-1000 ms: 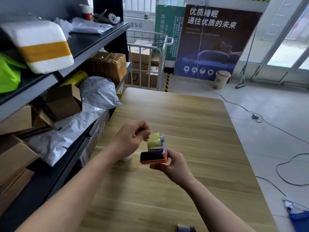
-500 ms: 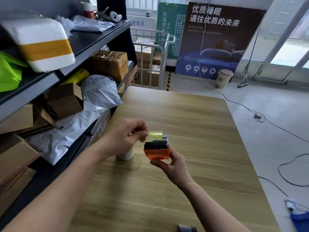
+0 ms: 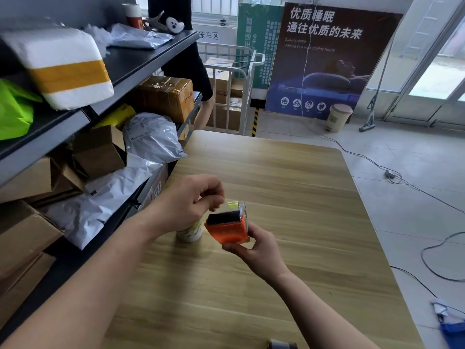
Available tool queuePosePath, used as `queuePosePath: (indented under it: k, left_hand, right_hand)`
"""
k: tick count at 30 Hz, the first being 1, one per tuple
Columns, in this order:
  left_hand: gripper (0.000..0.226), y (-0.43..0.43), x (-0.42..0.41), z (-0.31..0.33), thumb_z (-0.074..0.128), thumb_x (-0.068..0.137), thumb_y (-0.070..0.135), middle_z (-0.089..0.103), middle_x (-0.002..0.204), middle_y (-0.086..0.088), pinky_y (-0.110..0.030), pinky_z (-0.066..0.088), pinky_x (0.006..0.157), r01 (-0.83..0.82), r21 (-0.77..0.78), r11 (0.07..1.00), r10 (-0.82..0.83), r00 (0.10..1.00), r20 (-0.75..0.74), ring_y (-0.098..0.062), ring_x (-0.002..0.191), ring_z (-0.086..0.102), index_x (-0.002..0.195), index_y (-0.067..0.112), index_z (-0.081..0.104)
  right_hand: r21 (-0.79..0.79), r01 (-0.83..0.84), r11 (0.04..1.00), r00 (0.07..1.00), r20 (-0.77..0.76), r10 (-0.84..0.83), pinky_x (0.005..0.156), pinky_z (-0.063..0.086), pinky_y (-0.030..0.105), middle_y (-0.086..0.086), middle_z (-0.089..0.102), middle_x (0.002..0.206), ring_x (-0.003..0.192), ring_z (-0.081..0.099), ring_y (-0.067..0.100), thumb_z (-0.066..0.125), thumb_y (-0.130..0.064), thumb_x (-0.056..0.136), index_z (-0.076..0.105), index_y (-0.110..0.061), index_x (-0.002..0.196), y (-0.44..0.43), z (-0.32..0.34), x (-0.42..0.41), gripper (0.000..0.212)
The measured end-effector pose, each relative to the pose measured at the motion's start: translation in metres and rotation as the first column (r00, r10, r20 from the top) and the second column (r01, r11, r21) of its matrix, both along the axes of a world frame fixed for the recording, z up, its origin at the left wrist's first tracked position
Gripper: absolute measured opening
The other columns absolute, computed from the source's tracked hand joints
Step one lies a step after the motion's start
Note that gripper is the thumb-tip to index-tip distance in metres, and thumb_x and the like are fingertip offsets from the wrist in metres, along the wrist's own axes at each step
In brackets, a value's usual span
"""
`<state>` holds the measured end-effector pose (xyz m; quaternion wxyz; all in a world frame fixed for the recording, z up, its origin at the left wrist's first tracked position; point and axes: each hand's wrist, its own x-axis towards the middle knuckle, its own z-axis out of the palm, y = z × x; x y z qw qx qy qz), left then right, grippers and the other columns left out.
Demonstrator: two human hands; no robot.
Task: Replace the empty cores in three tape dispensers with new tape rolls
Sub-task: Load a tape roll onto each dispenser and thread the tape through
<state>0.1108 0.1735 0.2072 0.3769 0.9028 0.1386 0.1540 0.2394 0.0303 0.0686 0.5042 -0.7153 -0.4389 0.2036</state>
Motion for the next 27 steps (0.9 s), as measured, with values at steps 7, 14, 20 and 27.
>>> queuePosePath:
  k: [7,14,20,27]
  left_hand:
    - [0.015,0.0,0.011,0.001,0.056,0.089,0.002,0.057,0.068,0.002,-0.036,0.053,0.061,-0.189,0.086,0.978,0.169,0.965,0.2,-0.016,0.065,0.058,0.079,0.013,0.057]
    - [0.012,0.021,0.023,0.016,0.053,0.092,0.007,0.054,0.067,0.001,-0.036,0.048,0.059,-0.356,0.153,0.922,0.288,0.894,0.344,-0.02,0.064,0.054,0.082,0.011,0.057]
    - [0.013,0.038,0.032,0.026,0.052,0.094,0.011,0.052,0.068,0.002,-0.024,0.04,0.058,-0.448,0.157,0.88,0.371,0.856,0.36,-0.015,0.064,0.05,0.081,0.013,0.054]
    - [0.01,0.058,0.032,0.04,0.052,0.093,0.01,0.053,0.069,0.005,-0.024,0.043,0.058,-0.47,0.206,0.858,0.392,0.859,0.328,-0.017,0.067,0.054,0.086,0.009,0.058]
  right_hand:
    - [-0.057,-0.025,0.998,0.987,0.154,0.033,0.063,0.048,0.041,-0.001,0.067,0.075,0.068,0.059,0.019,0.066,-0.063,0.067,0.063,-0.014,0.084,0.002,0.006,0.002,0.051]
    - [-0.109,-0.069,0.992,0.998,0.003,0.069,0.067,0.051,0.05,0.005,0.068,0.079,0.071,0.064,0.026,0.067,-0.059,0.071,0.06,-0.017,0.087,0.001,0.003,-0.003,0.046]
    - [-0.025,-0.097,0.995,0.958,-0.274,0.086,0.067,0.052,0.057,0.021,0.066,0.086,0.078,0.064,0.043,0.075,-0.045,0.074,0.059,-0.01,0.099,0.0,0.011,-0.005,0.045]
    - [-0.065,-0.13,0.989,0.906,-0.413,0.092,0.061,0.049,0.038,0.012,0.064,0.074,0.068,0.062,0.025,0.073,-0.029,0.08,0.057,0.003,0.096,-0.023,-0.003,-0.012,0.039]
